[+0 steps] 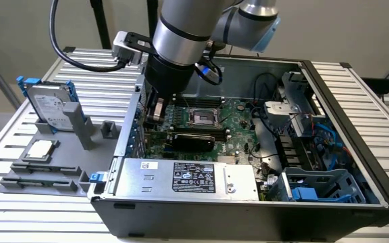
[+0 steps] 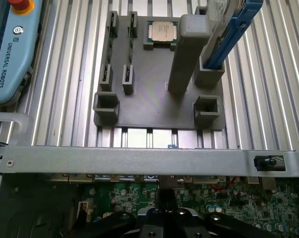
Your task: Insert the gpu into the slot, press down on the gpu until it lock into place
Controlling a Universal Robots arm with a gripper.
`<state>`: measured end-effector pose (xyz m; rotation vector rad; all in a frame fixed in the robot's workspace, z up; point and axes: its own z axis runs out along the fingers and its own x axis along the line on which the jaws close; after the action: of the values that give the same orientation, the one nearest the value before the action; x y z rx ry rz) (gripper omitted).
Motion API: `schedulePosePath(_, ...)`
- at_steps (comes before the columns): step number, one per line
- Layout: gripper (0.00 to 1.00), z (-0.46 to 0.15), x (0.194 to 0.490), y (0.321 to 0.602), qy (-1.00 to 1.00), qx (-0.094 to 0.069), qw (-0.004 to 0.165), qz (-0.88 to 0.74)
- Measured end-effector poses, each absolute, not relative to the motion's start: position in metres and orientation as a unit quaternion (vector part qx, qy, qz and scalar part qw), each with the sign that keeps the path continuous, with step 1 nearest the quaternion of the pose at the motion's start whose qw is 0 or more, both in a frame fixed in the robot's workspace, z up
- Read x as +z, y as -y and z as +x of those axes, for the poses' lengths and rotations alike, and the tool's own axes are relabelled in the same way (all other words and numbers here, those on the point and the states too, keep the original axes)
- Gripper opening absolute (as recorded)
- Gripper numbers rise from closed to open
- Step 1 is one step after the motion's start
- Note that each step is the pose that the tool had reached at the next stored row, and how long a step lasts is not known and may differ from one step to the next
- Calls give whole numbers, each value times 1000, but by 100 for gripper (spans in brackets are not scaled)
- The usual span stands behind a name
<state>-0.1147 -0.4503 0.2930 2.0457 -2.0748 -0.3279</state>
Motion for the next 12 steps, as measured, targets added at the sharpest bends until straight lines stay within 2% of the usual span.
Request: schedulePosePath(12, 11, -115, 293, 443, 705, -112, 113, 692)
